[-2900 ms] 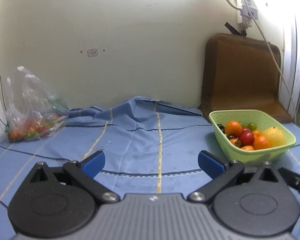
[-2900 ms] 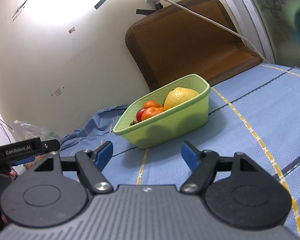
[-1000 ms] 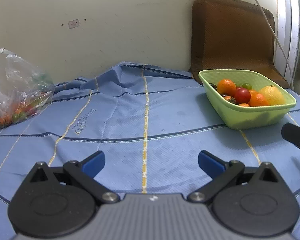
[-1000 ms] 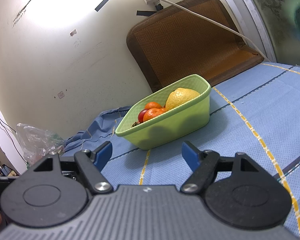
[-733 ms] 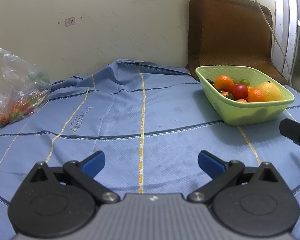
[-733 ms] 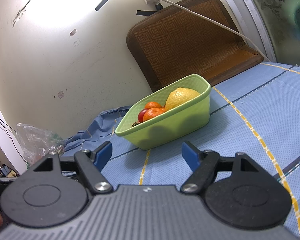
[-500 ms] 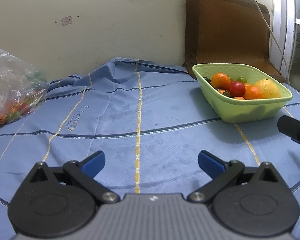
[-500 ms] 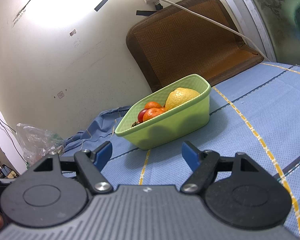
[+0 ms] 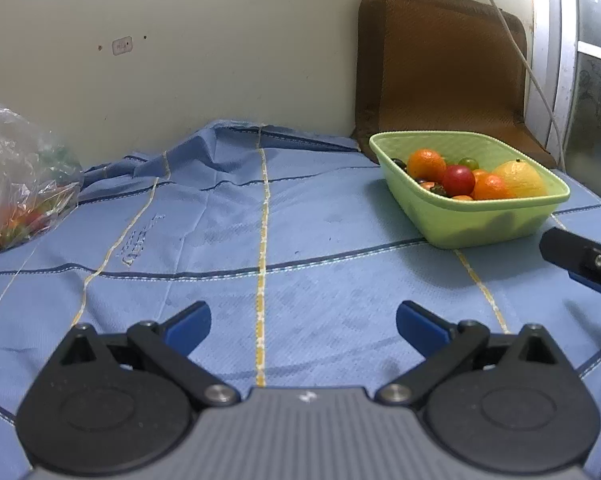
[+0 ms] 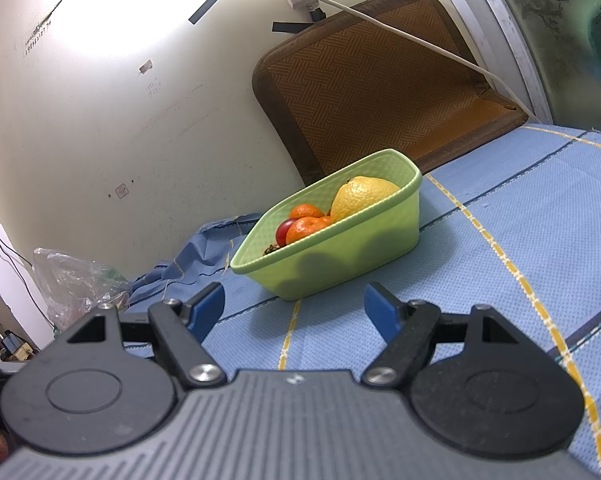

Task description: Organize fruits

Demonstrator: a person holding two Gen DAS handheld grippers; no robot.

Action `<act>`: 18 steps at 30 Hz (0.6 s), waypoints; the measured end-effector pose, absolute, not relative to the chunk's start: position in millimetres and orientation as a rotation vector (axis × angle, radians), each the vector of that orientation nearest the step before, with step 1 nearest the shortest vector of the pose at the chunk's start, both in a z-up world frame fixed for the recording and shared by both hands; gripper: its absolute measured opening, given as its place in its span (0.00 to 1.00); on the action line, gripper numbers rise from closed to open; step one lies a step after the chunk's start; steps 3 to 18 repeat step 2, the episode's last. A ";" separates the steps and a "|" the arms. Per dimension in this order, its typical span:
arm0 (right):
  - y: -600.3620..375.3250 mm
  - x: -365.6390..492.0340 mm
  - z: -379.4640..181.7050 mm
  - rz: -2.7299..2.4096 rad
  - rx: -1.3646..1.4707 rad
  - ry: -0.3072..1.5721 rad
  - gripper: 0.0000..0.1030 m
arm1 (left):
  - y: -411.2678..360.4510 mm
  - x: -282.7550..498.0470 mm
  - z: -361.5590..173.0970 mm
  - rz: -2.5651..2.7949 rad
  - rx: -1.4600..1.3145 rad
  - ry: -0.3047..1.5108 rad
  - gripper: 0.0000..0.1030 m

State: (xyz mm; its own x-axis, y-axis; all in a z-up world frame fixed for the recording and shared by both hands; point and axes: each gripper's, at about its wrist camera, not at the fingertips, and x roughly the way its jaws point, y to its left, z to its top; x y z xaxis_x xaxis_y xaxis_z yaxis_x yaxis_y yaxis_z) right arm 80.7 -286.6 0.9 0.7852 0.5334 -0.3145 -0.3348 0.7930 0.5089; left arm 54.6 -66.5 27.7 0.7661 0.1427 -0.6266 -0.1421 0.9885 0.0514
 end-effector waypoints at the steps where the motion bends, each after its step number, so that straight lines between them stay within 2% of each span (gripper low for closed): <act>1: -286.3 80.6 0.9 0.485 0.448 0.467 0.77 | -66.2 54.5 28.3 0.150 -0.003 0.675 1.00; 18: -285.9 80.3 0.9 0.483 0.447 0.466 0.77 | -65.7 55.0 28.7 0.145 -0.009 0.676 1.00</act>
